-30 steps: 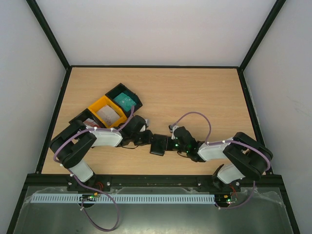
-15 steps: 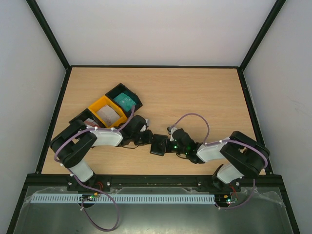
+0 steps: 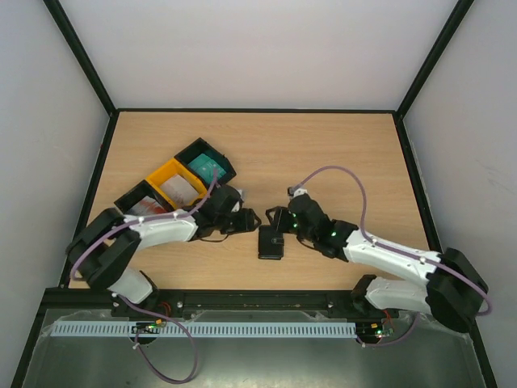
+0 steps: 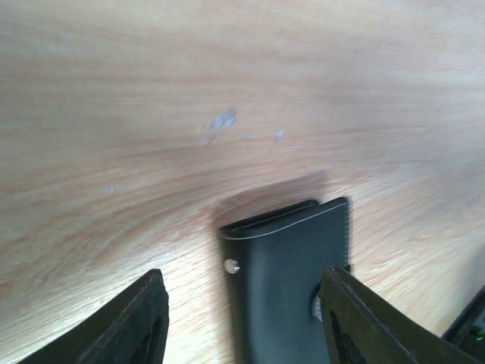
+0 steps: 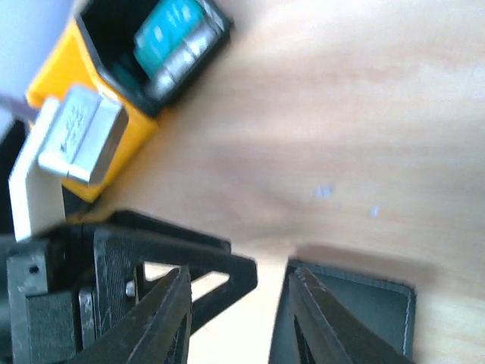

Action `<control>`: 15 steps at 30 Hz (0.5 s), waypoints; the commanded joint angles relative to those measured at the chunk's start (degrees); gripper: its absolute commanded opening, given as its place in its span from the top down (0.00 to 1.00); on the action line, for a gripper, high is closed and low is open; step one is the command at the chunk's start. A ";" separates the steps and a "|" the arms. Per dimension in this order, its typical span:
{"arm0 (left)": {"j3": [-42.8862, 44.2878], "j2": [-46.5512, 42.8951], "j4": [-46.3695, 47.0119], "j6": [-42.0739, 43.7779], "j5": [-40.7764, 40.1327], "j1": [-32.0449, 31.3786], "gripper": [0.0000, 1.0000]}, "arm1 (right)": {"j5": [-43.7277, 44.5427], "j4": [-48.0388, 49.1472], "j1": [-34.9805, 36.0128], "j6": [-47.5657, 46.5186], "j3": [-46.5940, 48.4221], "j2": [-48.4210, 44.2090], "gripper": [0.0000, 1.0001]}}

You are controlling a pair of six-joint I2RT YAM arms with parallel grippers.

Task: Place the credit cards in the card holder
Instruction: Close the card holder at the center of the board, then reset both arms

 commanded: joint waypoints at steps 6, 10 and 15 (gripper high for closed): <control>2.33 -20.49 -9.82 7.13 -12.73 1.68 0.25 | 29.07 -27.96 -0.65 -6.34 11.87 -11.06 0.52; 2.97 -32.16 -14.71 11.49 -19.81 1.76 0.14 | 35.44 -34.49 -0.64 -8.61 16.05 -16.74 0.48; 6.19 -46.38 -23.69 14.39 -31.36 1.77 0.00 | 41.45 -40.30 -0.61 -10.59 20.03 -25.47 0.30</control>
